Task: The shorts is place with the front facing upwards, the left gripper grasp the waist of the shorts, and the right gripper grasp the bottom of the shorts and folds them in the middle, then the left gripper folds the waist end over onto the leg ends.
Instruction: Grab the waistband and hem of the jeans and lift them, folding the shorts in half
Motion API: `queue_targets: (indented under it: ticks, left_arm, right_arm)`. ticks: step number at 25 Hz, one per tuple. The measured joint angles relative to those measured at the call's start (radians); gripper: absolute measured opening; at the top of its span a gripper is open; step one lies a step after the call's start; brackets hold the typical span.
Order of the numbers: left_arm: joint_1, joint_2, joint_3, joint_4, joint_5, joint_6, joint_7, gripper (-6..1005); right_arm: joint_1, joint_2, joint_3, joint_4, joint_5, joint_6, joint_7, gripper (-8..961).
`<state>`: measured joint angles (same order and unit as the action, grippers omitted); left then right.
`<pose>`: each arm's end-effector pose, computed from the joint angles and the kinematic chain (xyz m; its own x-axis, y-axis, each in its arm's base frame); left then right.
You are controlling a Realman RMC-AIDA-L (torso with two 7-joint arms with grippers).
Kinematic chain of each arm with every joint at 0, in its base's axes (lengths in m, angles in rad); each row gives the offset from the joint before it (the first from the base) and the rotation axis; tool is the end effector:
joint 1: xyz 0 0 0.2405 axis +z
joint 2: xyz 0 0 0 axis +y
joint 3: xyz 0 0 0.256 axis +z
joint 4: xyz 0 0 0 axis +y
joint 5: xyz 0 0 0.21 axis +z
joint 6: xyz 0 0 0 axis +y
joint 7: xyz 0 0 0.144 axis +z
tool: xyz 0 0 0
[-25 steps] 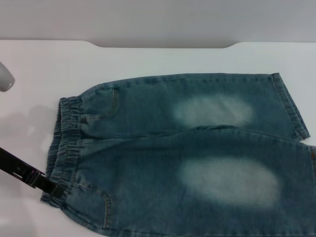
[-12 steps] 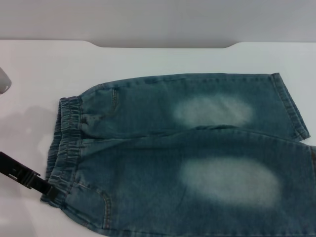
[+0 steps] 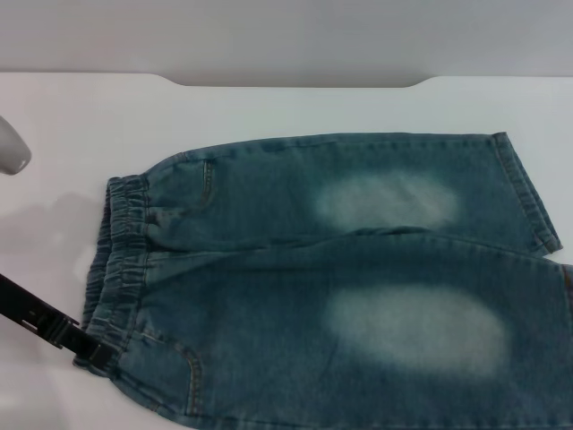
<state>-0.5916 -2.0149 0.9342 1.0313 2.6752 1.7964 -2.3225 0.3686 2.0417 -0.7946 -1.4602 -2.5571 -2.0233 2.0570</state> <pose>-0.2811 0.3194 0.0465 0.4715 0.8485 -0.2403 0.8078 -0.5249 -0.2684 0.2812 0.2650 0.1066 0.6772 -0.7232 0.1358 -0.6787 -0.6852 -0.2641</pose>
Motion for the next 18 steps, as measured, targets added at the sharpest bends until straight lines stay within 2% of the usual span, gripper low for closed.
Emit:
queue_targets:
  ticks: [17, 18]
  left_arm:
    - [0.003, -0.013, 0.010, -0.002, 0.000, -0.003, 0.005, 564]
    - [0.003, -0.014, 0.013, -0.001, 0.000, -0.004, 0.007, 538]
  right_arm:
    - [-0.006, 0.000, 0.000, 0.001, -0.002, 0.000, -0.002, 523]
    - [-0.006, 0.000, 0.000, 0.001, -0.002, 0.000, -0.003, 522]
